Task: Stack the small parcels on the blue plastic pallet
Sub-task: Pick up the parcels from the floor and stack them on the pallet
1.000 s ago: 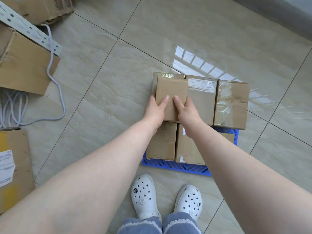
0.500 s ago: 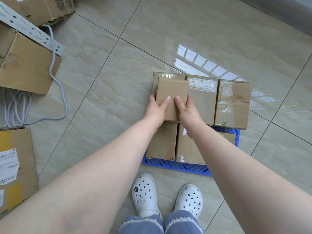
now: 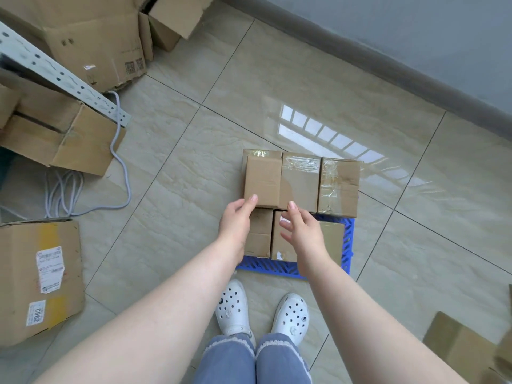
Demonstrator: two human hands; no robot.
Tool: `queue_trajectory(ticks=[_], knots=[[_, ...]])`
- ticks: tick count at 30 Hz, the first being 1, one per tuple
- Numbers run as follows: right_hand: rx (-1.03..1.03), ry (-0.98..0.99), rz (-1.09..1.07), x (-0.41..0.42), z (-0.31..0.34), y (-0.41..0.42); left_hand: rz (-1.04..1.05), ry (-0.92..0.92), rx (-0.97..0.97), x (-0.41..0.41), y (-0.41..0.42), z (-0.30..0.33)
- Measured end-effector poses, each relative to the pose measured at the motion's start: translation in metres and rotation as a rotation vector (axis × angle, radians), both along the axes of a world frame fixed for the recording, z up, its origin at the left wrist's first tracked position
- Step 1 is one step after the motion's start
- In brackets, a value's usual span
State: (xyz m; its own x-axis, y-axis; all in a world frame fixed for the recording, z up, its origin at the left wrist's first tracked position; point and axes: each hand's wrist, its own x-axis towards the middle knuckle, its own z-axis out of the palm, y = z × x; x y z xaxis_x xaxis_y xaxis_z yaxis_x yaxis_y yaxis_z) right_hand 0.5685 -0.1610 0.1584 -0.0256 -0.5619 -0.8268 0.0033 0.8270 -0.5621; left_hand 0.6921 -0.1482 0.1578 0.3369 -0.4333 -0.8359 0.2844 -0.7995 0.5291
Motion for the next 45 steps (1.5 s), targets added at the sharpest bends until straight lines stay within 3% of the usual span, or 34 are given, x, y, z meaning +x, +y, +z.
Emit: queue_trajectory(ticks=[4, 9, 24, 33, 45], knots=[[0.065, -0.131, -0.213, -0.02, 0.063, 0.024, 0.112, 0.18, 0.014, -0.024, 0.024, 0.065], [0.067, -0.153, -0.333, -0.049, 0.132, 0.058, 0.197, 0.333, -0.025, -0.057, 0.054, 0.141], [-0.192, -0.168, -0.594, -0.104, 0.36, 0.21, -0.214, 0.462, -0.144, -0.086, 0.17, 0.362], [-0.191, -0.101, -0.753, -0.149, 0.399, 0.298, -0.461, 0.526, -0.101, -0.133, 0.225, 0.408], [-0.195, -0.096, -0.986, -0.268, 0.412, 0.373, -0.592, 0.461, -0.089, -0.248, 0.256, 0.42]])
